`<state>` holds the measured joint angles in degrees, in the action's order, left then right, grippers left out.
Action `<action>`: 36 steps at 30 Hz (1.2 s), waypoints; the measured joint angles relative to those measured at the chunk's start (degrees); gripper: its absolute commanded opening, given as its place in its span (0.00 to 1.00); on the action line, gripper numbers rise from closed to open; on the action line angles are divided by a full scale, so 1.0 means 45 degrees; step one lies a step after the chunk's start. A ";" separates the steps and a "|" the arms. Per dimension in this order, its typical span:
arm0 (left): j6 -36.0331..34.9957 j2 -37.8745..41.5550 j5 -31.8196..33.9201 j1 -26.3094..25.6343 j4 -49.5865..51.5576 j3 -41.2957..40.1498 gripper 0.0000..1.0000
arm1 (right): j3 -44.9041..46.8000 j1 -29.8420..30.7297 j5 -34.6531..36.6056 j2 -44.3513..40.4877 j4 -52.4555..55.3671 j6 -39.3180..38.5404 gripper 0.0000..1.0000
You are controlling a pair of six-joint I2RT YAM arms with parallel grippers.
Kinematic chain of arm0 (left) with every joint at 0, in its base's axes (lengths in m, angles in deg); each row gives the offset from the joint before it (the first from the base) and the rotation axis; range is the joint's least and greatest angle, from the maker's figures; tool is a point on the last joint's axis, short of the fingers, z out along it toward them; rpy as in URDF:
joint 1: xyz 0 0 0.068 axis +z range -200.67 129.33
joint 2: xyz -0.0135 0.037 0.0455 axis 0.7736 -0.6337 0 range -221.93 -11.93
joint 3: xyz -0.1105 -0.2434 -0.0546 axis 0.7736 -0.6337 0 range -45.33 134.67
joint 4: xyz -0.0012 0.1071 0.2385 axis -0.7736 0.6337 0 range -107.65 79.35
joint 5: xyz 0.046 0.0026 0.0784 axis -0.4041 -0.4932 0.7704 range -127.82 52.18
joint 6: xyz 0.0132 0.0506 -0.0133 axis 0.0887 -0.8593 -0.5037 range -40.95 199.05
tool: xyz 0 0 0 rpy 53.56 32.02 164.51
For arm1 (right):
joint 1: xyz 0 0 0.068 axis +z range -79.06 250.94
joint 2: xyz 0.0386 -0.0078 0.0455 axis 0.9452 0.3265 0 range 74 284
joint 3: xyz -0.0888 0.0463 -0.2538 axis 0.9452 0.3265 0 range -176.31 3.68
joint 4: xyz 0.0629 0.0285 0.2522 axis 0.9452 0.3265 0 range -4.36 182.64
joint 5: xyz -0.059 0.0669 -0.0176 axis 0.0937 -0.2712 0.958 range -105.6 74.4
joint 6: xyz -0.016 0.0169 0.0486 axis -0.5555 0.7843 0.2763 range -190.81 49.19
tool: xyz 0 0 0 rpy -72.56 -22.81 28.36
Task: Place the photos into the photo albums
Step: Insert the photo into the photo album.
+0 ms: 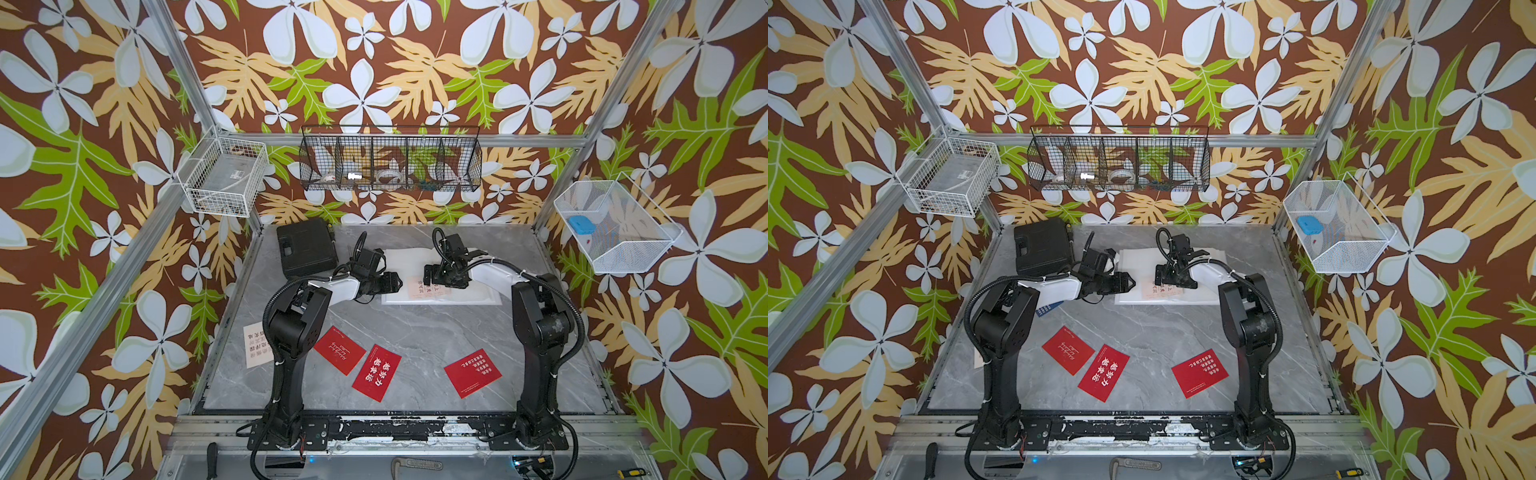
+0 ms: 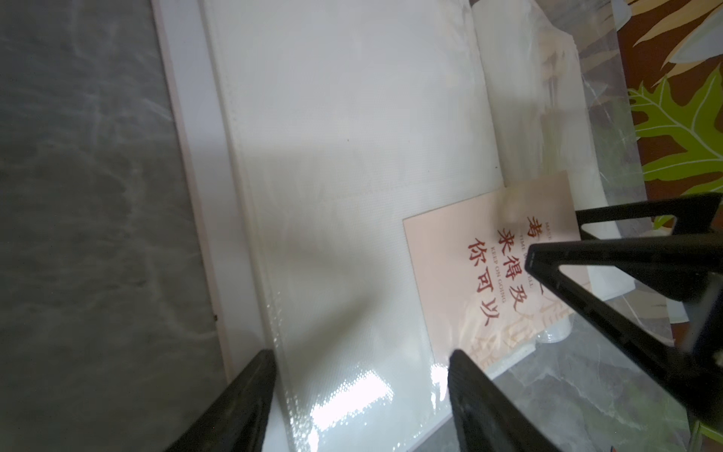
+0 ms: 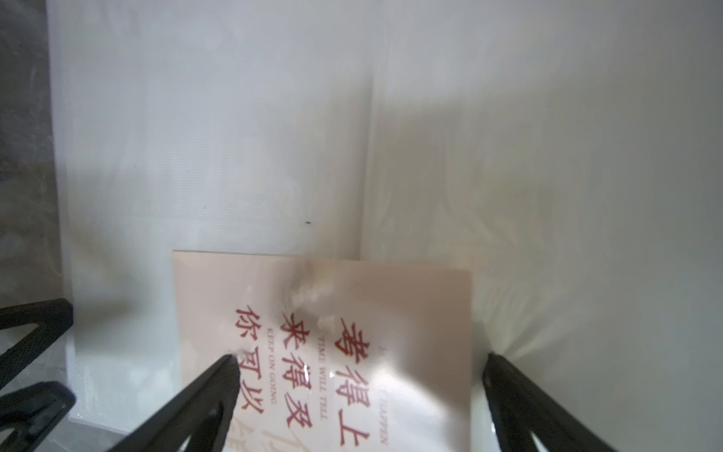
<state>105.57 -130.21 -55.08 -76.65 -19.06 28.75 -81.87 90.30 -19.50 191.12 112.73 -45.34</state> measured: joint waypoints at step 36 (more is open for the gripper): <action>-0.0296 0.0282 -0.0228 0.0078 -0.0087 -0.0486 0.71 | -0.1452 0.1292 0.1467 0.0933 0.0899 0.0617 0.99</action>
<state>104.24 -128.94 -56.11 -76.30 -19.45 26.57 -88.41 96.11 -12.90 195.32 116.78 -42.56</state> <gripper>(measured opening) 0.713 0.992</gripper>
